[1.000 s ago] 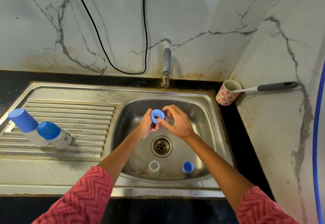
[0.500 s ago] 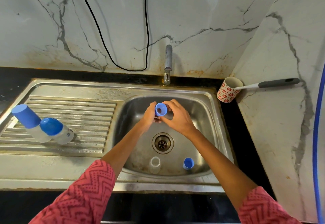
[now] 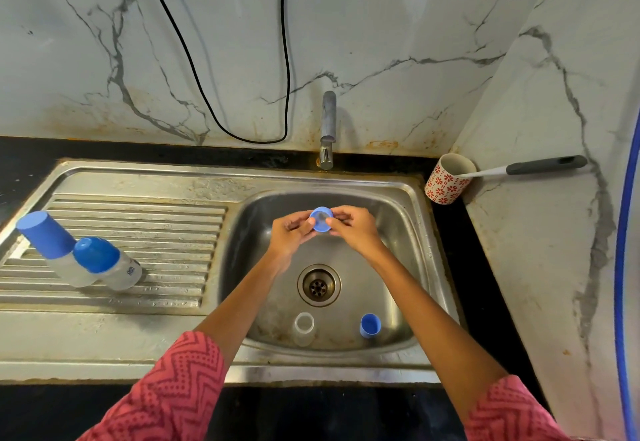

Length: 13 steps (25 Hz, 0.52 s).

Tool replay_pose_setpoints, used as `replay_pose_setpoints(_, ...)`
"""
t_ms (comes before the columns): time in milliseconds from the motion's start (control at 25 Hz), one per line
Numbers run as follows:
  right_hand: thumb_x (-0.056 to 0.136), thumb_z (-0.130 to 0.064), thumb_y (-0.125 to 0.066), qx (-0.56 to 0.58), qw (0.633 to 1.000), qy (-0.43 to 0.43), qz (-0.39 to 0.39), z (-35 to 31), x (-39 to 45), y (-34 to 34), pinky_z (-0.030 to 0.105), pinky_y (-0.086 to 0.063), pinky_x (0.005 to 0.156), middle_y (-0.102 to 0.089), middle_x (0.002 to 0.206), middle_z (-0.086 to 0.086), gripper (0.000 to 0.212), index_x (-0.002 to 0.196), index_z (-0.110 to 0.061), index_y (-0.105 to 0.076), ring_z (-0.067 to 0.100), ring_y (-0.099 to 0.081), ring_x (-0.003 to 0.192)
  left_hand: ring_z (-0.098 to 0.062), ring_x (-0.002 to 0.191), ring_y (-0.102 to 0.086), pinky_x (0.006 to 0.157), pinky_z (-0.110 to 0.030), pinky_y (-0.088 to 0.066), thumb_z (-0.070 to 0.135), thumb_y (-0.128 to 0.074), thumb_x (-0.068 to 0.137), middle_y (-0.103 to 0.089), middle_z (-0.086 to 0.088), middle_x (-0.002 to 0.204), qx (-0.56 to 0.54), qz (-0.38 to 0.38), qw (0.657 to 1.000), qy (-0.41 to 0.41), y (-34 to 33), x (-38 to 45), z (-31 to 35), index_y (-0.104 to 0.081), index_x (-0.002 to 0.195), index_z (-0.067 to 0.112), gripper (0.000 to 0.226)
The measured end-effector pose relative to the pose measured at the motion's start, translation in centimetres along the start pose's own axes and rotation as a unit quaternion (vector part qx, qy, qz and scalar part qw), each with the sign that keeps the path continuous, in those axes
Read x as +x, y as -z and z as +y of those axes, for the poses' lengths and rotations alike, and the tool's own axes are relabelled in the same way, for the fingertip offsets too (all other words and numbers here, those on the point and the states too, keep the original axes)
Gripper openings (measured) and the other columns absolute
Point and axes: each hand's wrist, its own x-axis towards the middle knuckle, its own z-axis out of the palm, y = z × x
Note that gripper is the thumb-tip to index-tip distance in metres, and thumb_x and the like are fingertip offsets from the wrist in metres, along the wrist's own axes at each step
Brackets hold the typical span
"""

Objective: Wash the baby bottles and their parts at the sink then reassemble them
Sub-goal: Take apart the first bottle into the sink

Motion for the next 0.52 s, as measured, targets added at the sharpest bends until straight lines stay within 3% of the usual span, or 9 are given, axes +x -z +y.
replay_pose_setpoints(80, 0.087, -0.005, -0.064, -0.002, 1.0, -0.005, 0.028, 0.2, 0.2, -0.1, 0.015, -0.055, 0.066, -0.068, 0.102, 0.015, 0.024, 0.111, 0.0, -0.064, 0.021, -0.067, 0.089, -0.01, 0.087, -0.069, 0.077, -0.021, -0.056, 0.005, -0.056, 0.091, -0.069, -0.007, 0.101, -0.016, 0.017, 1.0, -0.008, -0.5, 0.1, 0.2, -0.062, 0.116, 0.002, 0.026)
replay_pose_setpoints(280, 0.088, -0.005, -0.062, -0.047, 0.996, 0.018, 0.078, 0.8, 0.4, -0.7, 0.031, -0.055, 0.081, -0.07, 0.097, 0.012, 0.019, 0.106, -0.001, -0.068, 0.016, -0.063, 0.083, -0.006, 0.076, -0.068, 0.071, -0.017, -0.056, 0.004, -0.051, 0.093, -0.068, -0.003, 0.091, -0.042, 0.044, 0.998, 0.017, -1.9, 0.3, 0.4, -0.061, 0.117, 0.003, 0.026)
replay_pose_setpoints(400, 0.088, -0.005, -0.059, -0.075, 0.993, 0.028, 0.083, 1.3, 0.1, -1.3, 0.029, -0.05, 0.073, -0.071, 0.089, 0.015, 0.016, 0.098, -0.001, -0.071, 0.024, -0.063, 0.078, 0.0, 0.068, -0.068, 0.064, -0.014, -0.054, 0.001, -0.048, 0.095, -0.07, 0.006, 0.075, -0.04, 0.052, 0.998, 0.01, -2.4, 0.3, -0.4, -0.057, 0.118, 0.003, 0.026)
replay_pose_setpoints(520, 0.088, -0.004, -0.057, -0.085, 0.991, 0.019, 0.097, 2.0, -0.3, -1.9, 0.025, -0.042, 0.066, -0.07, 0.086, 0.018, 0.016, 0.095, 0.002, -0.07, 0.029, -0.063, 0.079, -0.001, 0.07, -0.068, 0.065, -0.014, -0.054, 0.002, -0.046, 0.095, -0.068, -0.002, 0.084, -0.038, 0.055, 0.997, 0.025, -2.4, 0.3, -1.6, -0.057, 0.119, -0.004, 0.027)
